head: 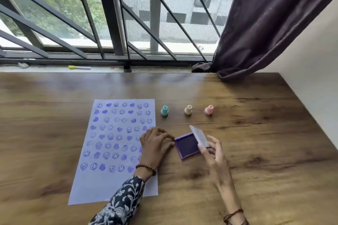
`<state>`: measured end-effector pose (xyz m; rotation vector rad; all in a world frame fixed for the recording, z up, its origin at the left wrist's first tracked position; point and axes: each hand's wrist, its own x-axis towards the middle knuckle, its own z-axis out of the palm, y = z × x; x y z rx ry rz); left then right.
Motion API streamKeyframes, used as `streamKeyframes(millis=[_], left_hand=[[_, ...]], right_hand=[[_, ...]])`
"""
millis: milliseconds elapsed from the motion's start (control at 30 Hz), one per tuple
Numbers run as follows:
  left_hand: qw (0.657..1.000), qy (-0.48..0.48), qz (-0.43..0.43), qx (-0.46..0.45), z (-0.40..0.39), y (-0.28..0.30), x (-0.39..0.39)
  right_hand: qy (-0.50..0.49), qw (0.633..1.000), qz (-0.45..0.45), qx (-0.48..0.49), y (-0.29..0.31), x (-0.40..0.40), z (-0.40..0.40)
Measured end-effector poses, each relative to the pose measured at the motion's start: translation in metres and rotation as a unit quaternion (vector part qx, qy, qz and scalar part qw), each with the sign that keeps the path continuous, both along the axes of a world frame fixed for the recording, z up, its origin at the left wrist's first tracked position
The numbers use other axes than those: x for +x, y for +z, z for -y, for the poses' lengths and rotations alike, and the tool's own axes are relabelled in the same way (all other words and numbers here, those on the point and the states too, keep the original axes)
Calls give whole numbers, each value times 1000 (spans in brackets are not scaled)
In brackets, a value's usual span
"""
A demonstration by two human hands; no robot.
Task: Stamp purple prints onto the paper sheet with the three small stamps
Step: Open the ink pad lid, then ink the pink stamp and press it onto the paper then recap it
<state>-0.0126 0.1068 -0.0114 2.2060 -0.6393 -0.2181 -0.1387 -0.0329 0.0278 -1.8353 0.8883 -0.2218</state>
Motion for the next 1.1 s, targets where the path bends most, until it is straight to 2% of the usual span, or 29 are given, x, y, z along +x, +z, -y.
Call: streamKeyframes(millis=[133, 200, 267, 367, 467, 500, 567, 633, 733, 800, 867, 1000, 1033, 1100], left_hand=[[1000, 4, -2, -6, 6, 2, 2], [1000, -11, -6, -19, 36, 3, 8], [1000, -4, -4, -22, 34, 6, 15], [1000, 14, 23, -1, 33, 4, 19], [995, 8, 95, 41, 36, 6, 16], [991, 5, 124, 54, 36, 8, 14], [978, 5, 184, 101, 40, 13, 9], [970, 12, 205, 130, 50, 23, 11], [986, -14, 138, 97, 66, 35, 16], [1000, -28, 2, 6, 78, 36, 16], [988, -10, -135, -73, 91, 37, 17], [960, 23, -244, -138, 101, 35, 19], [954, 27, -255, -153, 100, 36, 17], [942, 22, -281, -185, 97, 37, 15]], right_hand=[[-52, 991, 58, 109, 7, -1, 44], [-115, 982, 84, 120, 1, -1, 90], [-139, 979, 84, 120, -5, 6, 102], [-126, 991, 17, 45, -14, 10, 119], [-86, 990, -104, -42, -13, 10, 126], [-66, 980, -165, -95, -9, 7, 124], [-48, 935, -274, -217, 3, 5, 116], [-62, 910, -293, -286, 16, 17, 110], [-44, 930, -189, -313, 30, 49, 109], [21, 952, -111, -285, 32, 71, 111], [76, 962, -82, -248, 28, 90, 112], [83, 971, -47, -221, 14, 96, 110], [77, 980, -12, -180, 12, 92, 109], [67, 994, 78, -35, 14, 79, 101]])
